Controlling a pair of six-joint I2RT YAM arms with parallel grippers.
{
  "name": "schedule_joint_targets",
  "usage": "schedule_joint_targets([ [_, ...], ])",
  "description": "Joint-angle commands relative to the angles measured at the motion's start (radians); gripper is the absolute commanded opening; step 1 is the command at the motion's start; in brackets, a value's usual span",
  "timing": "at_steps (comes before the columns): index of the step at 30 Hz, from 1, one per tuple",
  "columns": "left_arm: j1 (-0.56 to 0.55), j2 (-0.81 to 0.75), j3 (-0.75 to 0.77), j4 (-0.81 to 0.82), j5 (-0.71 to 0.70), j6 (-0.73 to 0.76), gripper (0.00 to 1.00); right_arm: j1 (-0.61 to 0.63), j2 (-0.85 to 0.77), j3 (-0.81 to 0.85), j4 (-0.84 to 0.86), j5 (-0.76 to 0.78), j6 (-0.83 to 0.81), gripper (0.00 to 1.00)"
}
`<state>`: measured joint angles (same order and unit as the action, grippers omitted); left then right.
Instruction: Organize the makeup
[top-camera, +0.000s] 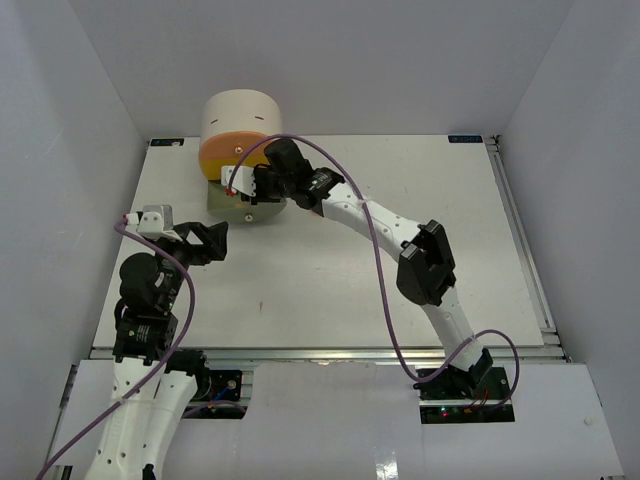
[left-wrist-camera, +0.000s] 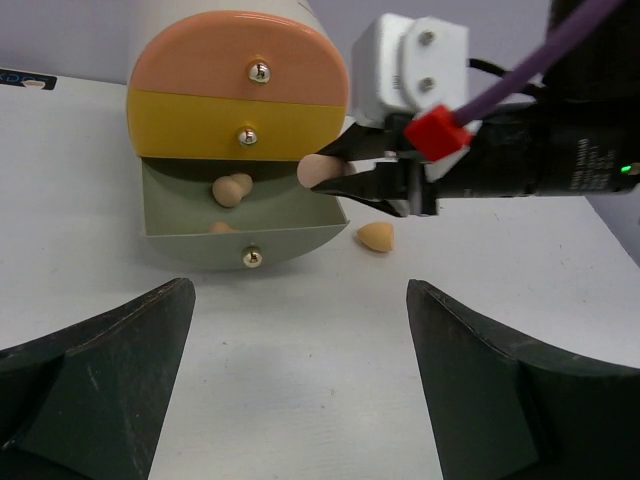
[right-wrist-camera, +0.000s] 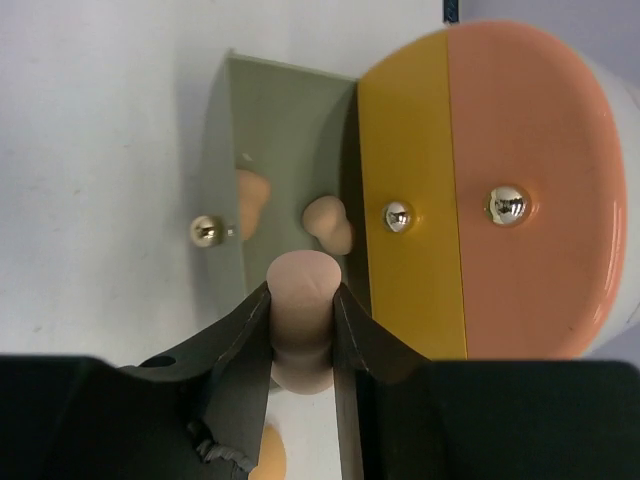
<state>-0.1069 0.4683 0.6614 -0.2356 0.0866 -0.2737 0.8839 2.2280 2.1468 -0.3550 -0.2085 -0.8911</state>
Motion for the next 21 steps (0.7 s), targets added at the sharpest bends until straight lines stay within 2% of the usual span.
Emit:
schedule_joint_targets([
  [1, 0.006, 0.004, -0.003, -0.001, -0.018, 0.004, 0.98, -0.005, 0.093, 0.032, 0.263, 0.127, 0.091, 0.42],
  [8, 0.015, 0.009, -0.003, 0.001, -0.015, 0.002, 0.98, -0.01, 0.163, 0.022, 0.392, 0.202, 0.086, 0.6],
  [11, 0.016, 0.009, -0.003, -0.001, -0.011, 0.002, 0.98, -0.019, 0.148, 0.005, 0.397, 0.203, 0.104, 0.84],
  [14, 0.016, 0.007, -0.005, -0.001, -0.008, 0.001, 0.98, -0.035, 0.087, -0.049, 0.391, 0.174, 0.143, 0.98],
  [18, 0.019, 0.005, -0.004, 0.002, 0.0, 0.001, 0.98, -0.089, -0.004, -0.099, 0.31, 0.089, 0.286, 0.96],
  [21, 0.019, 0.003, -0.003, 0.004, 0.006, 0.001, 0.98, -0.167, -0.053, -0.128, 0.222, -0.08, 0.416, 0.96],
])
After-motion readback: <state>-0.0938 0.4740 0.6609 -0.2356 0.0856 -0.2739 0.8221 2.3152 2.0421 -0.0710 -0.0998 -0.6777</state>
